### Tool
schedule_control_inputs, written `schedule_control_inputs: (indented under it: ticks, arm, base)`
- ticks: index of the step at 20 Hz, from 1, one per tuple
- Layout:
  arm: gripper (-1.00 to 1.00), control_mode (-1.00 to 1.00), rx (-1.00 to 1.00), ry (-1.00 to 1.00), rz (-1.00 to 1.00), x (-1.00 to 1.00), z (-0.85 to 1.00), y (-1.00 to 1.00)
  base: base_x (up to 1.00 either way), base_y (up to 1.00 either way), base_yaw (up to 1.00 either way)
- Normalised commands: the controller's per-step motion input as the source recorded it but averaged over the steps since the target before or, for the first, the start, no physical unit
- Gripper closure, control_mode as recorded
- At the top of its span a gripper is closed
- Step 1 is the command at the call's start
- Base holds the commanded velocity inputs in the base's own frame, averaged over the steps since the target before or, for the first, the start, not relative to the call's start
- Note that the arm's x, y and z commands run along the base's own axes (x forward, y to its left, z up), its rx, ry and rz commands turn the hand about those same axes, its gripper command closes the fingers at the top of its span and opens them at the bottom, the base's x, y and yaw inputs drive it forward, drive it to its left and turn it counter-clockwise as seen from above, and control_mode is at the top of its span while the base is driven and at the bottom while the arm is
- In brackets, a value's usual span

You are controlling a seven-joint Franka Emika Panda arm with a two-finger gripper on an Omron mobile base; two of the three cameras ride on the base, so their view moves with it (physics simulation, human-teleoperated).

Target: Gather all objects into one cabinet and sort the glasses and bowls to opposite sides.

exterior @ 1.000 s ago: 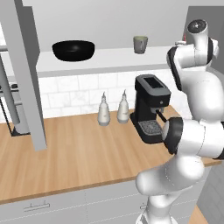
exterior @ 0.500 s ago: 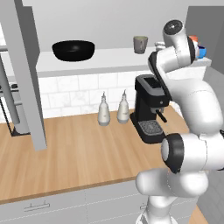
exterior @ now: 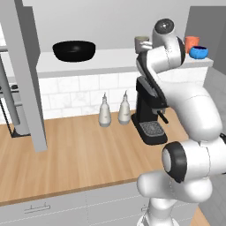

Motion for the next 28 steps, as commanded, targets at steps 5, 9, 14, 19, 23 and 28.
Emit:
schedule_control_inputs:
  ticks: [5, 9, 14, 19, 23, 28]
  arm:
    - [-1.00, -1.00, 0.14, -0.11, 0.27, 0.04, 0.01, 0.16]
    - [-1.00, -1.00, 0.03, -0.26, 0.21, 0.01, 0.00, 0.33]
    - [-1.00, -1.00, -0.02, -0.33, 0.12, -0.05, 0.00, 0.13]
    - [-1.00, -1.00, -0.10, -0.08, 0.00, 0.00, 0.01, 0.06]
    - [-1.00, -1.00, -0.12, 0.00, 0.00, -0.01, 0.18, 0.07]
    - [-1.00, -1.00, -0.10, 0.00, 0.00, 0.00, 0.07, 0.12]
  base:
    - [0.00, 0.00, 0.00]
    - [0.00, 0.00, 0.00]
    - [0.00, 0.00, 0.00]
    - [0.00, 0.00, 0.00]
    - [0.00, 0.00, 0.00]
    - [0.00, 0.00, 0.00]
